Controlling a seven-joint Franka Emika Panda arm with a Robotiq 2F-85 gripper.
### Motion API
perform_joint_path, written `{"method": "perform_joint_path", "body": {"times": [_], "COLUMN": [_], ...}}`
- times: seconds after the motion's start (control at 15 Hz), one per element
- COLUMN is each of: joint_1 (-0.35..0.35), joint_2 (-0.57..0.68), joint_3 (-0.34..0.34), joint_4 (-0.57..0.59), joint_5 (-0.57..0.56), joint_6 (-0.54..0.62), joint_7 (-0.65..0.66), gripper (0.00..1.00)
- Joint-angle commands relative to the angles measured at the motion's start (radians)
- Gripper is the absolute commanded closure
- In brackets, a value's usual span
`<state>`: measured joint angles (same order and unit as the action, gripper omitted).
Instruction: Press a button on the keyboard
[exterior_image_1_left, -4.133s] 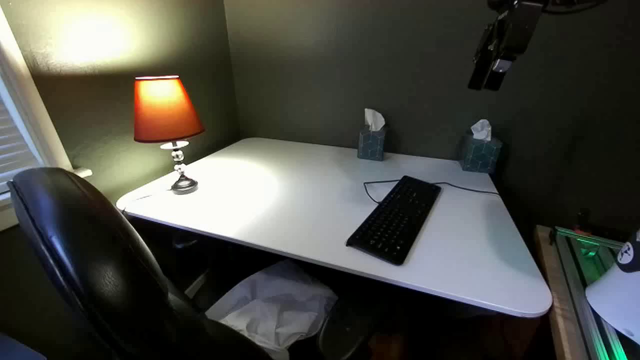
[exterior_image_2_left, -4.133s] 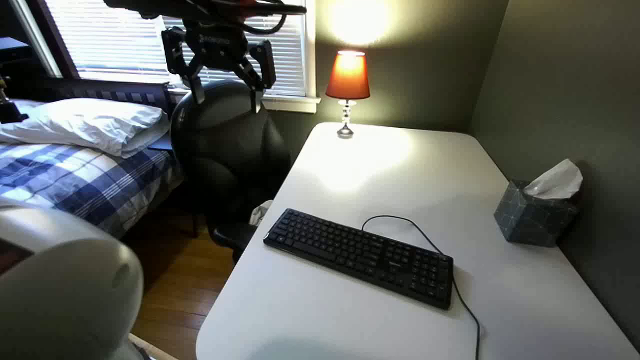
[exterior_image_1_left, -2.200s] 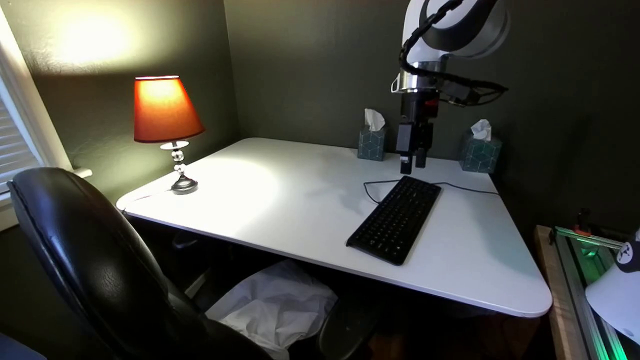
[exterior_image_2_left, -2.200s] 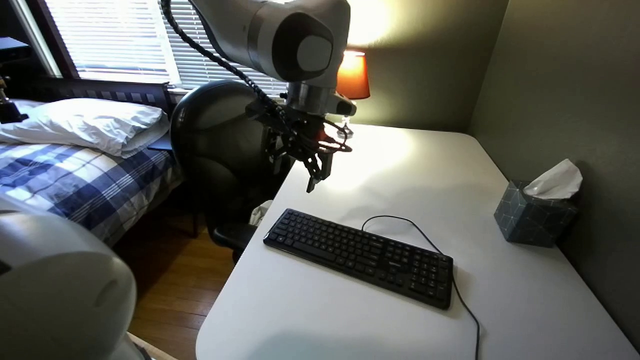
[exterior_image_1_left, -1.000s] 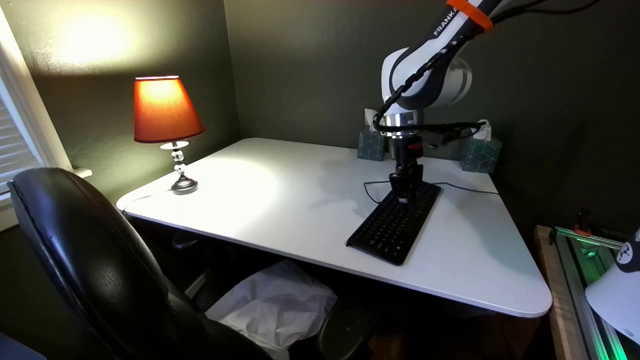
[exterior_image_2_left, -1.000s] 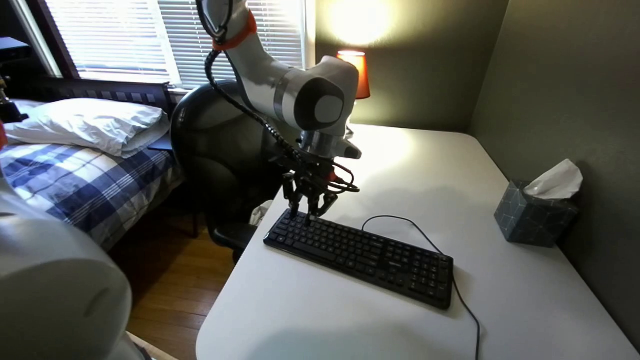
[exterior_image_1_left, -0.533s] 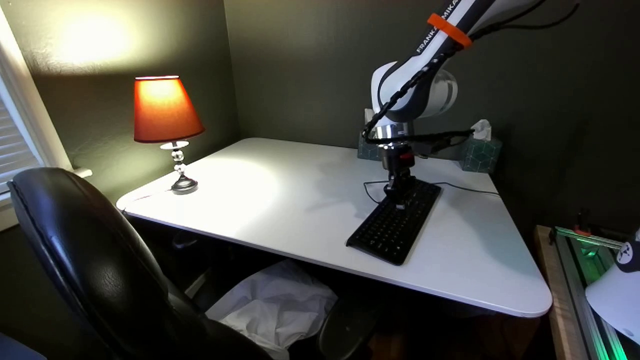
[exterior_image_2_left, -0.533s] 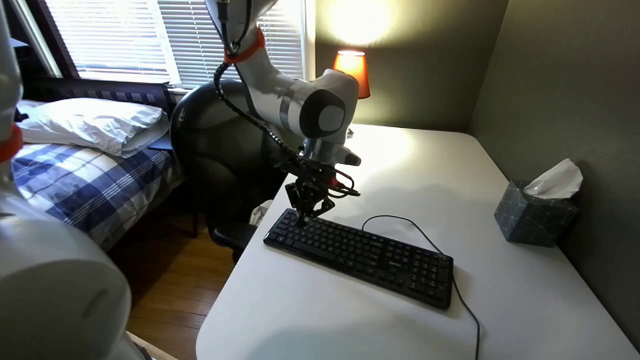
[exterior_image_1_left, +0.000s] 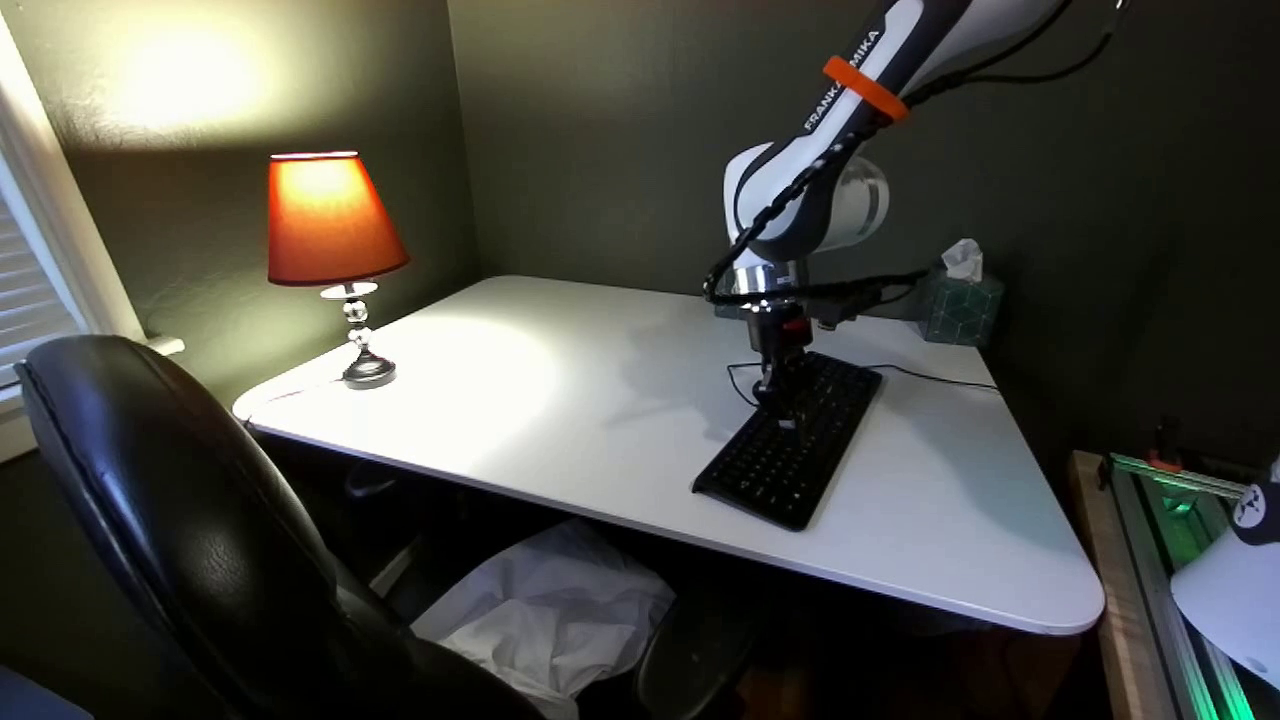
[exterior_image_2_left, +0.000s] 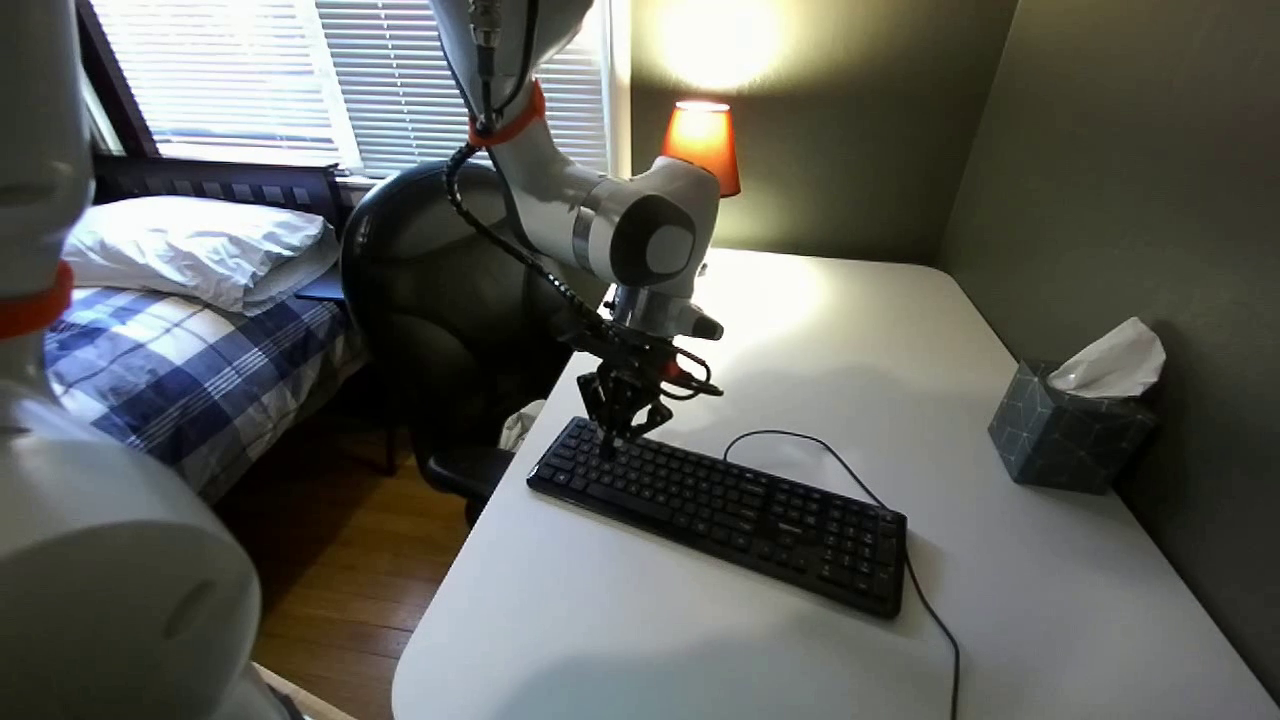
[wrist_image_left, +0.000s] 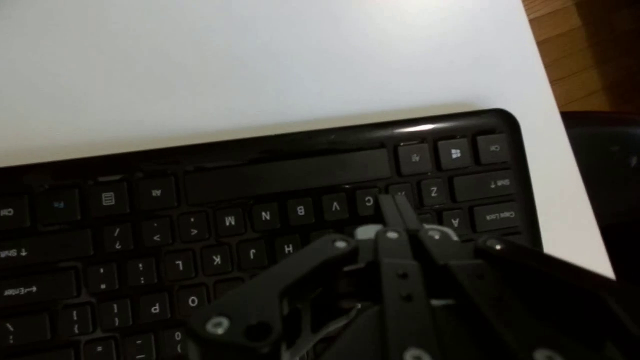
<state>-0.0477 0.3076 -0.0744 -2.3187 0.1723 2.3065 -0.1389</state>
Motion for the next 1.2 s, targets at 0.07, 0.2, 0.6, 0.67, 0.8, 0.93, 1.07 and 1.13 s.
{"method": "perform_joint_path", "body": {"times": [0.07,0.2,0.6,0.67,0.8,0.93,1.07,1.13], "joint_1": [-0.015,-0.015,-0.013,-0.014,-0.013,-0.014,-0.015,-0.016], "joint_2": [0.053,0.064,0.090,0.096,0.105,0.114,0.122,0.127], "joint_3": [0.018,0.019,0.014,0.013,0.011,0.009,0.008,0.007], "joint_4": [0.059,0.073,0.111,0.117,0.127,0.136,0.143,0.148], "joint_5": [-0.015,-0.017,-0.024,-0.026,-0.030,-0.033,-0.035,-0.035], "joint_6": [-0.057,-0.073,-0.123,-0.133,-0.148,-0.157,-0.165,-0.173], "joint_7": [0.027,0.031,0.059,0.065,0.077,0.087,0.097,0.100], "gripper": [1.00,1.00,1.00,1.00,1.00,1.00,1.00,1.00]}}
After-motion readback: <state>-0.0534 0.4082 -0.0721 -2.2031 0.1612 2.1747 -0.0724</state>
